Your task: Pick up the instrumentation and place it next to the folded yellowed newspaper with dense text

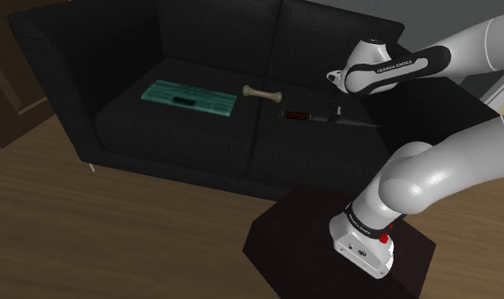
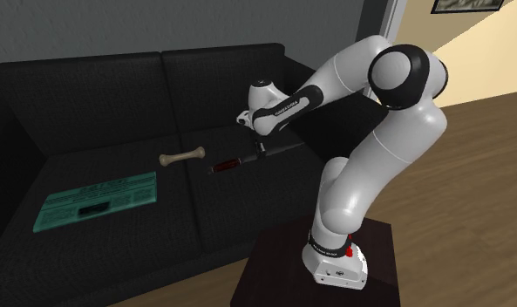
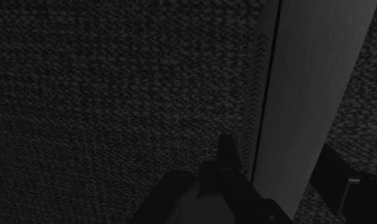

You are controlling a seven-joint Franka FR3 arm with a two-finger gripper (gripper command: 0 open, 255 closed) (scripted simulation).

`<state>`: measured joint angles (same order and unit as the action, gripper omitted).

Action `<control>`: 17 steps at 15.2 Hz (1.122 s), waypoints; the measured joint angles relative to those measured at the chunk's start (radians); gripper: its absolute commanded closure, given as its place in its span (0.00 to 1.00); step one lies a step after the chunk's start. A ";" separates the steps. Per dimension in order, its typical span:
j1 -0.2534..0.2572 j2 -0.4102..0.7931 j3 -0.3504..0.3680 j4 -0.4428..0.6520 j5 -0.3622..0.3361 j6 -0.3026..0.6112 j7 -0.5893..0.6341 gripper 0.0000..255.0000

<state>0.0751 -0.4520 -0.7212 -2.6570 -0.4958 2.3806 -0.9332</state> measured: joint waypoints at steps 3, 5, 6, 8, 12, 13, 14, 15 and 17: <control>-0.003 -0.031 0.020 0.022 0.006 -0.053 0.001 1.00; -0.005 -0.049 0.032 0.032 0.008 -0.081 0.001 1.00; -0.004 -0.055 0.036 0.043 0.012 -0.097 -0.001 1.00; -0.006 -0.075 0.050 0.058 0.016 -0.133 0.000 1.00; -0.011 -0.110 0.072 0.089 0.024 -0.198 -0.006 1.00; -0.010 -0.113 0.076 0.095 0.027 -0.208 -0.006 1.00; -0.004 -0.112 0.086 0.098 0.033 -0.213 0.005 1.00; -0.002 -0.124 0.106 0.089 0.036 -0.221 0.025 1.00; 0.011 -0.141 0.151 0.072 0.047 -0.234 0.073 1.00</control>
<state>0.0861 -0.5932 -0.5704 -2.5845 -0.4486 2.1467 -0.8607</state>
